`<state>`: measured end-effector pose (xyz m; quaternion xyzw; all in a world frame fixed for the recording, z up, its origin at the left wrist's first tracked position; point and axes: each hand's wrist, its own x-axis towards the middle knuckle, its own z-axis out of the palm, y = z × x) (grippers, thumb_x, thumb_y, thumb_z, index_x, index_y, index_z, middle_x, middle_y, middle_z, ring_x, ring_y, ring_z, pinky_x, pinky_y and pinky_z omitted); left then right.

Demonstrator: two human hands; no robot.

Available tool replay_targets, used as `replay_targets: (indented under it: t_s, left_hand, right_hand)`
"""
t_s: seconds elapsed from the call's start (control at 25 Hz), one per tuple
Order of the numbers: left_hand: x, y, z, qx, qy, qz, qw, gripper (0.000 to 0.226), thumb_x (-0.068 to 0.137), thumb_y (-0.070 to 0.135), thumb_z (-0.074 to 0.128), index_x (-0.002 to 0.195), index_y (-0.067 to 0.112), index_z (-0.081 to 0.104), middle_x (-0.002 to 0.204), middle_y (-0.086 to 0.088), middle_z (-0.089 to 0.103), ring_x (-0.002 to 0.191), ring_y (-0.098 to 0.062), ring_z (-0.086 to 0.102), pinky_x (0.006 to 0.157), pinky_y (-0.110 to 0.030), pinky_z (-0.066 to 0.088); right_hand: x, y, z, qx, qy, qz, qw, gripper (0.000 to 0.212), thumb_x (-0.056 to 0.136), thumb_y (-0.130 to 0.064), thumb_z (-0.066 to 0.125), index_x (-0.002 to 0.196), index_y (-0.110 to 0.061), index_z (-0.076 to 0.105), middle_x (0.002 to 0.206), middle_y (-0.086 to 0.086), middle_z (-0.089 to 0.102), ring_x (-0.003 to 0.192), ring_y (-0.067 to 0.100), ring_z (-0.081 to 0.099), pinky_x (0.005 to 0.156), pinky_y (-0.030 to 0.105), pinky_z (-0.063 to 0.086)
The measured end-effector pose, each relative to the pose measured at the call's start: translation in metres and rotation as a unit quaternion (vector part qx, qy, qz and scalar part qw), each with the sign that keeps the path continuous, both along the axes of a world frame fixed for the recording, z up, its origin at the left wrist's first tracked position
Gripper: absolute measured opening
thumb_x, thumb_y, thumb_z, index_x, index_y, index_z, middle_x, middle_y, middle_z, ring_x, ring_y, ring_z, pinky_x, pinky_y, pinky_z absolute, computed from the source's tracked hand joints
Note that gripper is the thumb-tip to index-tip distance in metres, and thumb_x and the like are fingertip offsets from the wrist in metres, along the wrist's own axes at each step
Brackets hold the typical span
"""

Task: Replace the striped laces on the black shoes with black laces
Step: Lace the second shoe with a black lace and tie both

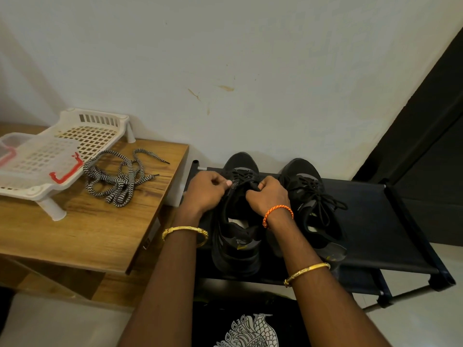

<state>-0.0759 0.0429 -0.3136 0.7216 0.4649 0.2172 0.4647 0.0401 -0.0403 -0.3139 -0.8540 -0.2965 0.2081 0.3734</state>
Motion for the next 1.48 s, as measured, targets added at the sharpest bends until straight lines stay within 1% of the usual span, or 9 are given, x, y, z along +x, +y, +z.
replay_targets:
  t_s: [0.2,0.32,0.52,0.6,0.68,0.8,1.16,1.36,1.48]
  left_hand:
    - [-0.007,0.007,0.012,-0.02,-0.163,0.105,0.981,0.017,0.097,0.021,0.052,0.084,0.017,0.062,0.089,0.004,0.064,0.089,-0.01,0.059,0.074,-0.021,0.045]
    - [-0.015,0.008,0.025,-0.134,-0.345,0.129,0.92,0.018,0.101,0.016,0.041,0.087,0.015,0.052,0.094,-0.002,0.069,0.085,-0.013,0.069,0.08,-0.026,0.054]
    - [-0.027,0.012,0.034,-0.204,-0.48,0.171,0.836,0.021,0.102,0.016,0.036,0.084,0.016,0.048,0.067,0.003,0.054,0.057,-0.009,0.062,0.053,-0.024,0.053]
    - [-0.027,0.011,0.033,-0.171,-0.398,0.167,0.886,0.018,0.099,0.021,0.043,0.083,0.018,0.05,0.062,0.007,0.05,0.049,-0.005,0.052,0.047,-0.019,0.047]
    - [-0.023,0.008,0.027,-0.078,-0.195,0.11,0.972,0.015,0.095,0.03,0.052,0.087,0.019,0.059,0.071,0.006,0.054,0.055,-0.003,0.05,0.05,-0.018,0.044]
    - [-0.01,-0.001,0.01,-0.028,0.012,-0.03,0.999,0.021,0.091,0.04,0.058,0.087,0.021,0.064,0.082,0.011,0.058,0.078,-0.004,0.054,0.072,-0.028,0.045]
    - [-0.003,0.005,-0.005,-0.031,0.044,0.04,0.998,0.026,0.092,0.026,0.058,0.07,0.014,0.062,0.085,-0.005,0.065,0.089,-0.022,0.061,0.079,-0.034,0.047]
    - [-0.004,0.004,-0.01,0.043,0.077,-0.003,0.996,0.014,0.091,0.016,0.059,0.105,0.02,0.061,0.11,-0.006,0.06,0.102,-0.023,0.057,0.091,-0.039,0.049]
    - [-0.001,0.002,-0.001,0.05,0.073,0.003,0.996,0.011,0.092,0.023,0.057,0.083,0.023,0.061,0.105,-0.007,0.063,0.106,-0.027,0.056,0.094,-0.045,0.047]
  right_hand:
    - [0.002,-0.001,-0.002,0.003,0.009,-0.005,1.0,0.02,0.072,-0.019,0.059,0.069,-0.023,0.04,0.1,0.01,0.06,0.088,0.028,0.058,0.075,0.036,0.05]
    - [0.003,-0.001,-0.002,-0.002,0.009,-0.007,1.0,0.021,0.072,-0.02,0.06,0.07,-0.023,0.04,0.1,0.01,0.059,0.09,0.029,0.058,0.077,0.037,0.051]
    - [0.004,-0.001,-0.004,-0.004,0.007,-0.007,1.0,0.02,0.072,-0.02,0.06,0.07,-0.022,0.04,0.096,0.009,0.059,0.085,0.027,0.057,0.071,0.034,0.048]
    - [0.004,0.0,-0.004,-0.005,0.007,-0.002,1.0,0.02,0.072,-0.02,0.06,0.069,-0.021,0.04,0.095,0.009,0.059,0.083,0.027,0.056,0.069,0.033,0.047]
    - [0.005,0.0,-0.004,-0.003,0.006,0.004,1.0,0.019,0.072,-0.019,0.059,0.069,-0.021,0.04,0.095,0.01,0.059,0.082,0.026,0.055,0.068,0.032,0.045]
    - [0.006,0.0,-0.004,-0.005,-0.003,0.01,1.0,0.02,0.071,-0.02,0.06,0.069,-0.022,0.04,0.097,0.01,0.058,0.082,0.026,0.054,0.067,0.032,0.043]
    - [0.009,-0.003,-0.003,-0.013,0.006,0.009,1.0,0.02,0.072,-0.018,0.06,0.069,-0.019,0.041,0.097,0.01,0.056,0.073,0.021,0.048,0.06,0.027,0.037]
    - [0.01,-0.006,0.0,0.007,-0.014,0.045,0.999,0.022,0.073,-0.018,0.062,0.07,-0.019,0.041,0.094,0.01,0.057,0.074,0.021,0.051,0.064,0.031,0.045]
    - [0.008,-0.009,0.003,0.014,-0.019,0.05,0.998,0.021,0.075,-0.017,0.064,0.072,-0.019,0.044,0.095,0.01,0.058,0.078,0.022,0.055,0.069,0.033,0.049]
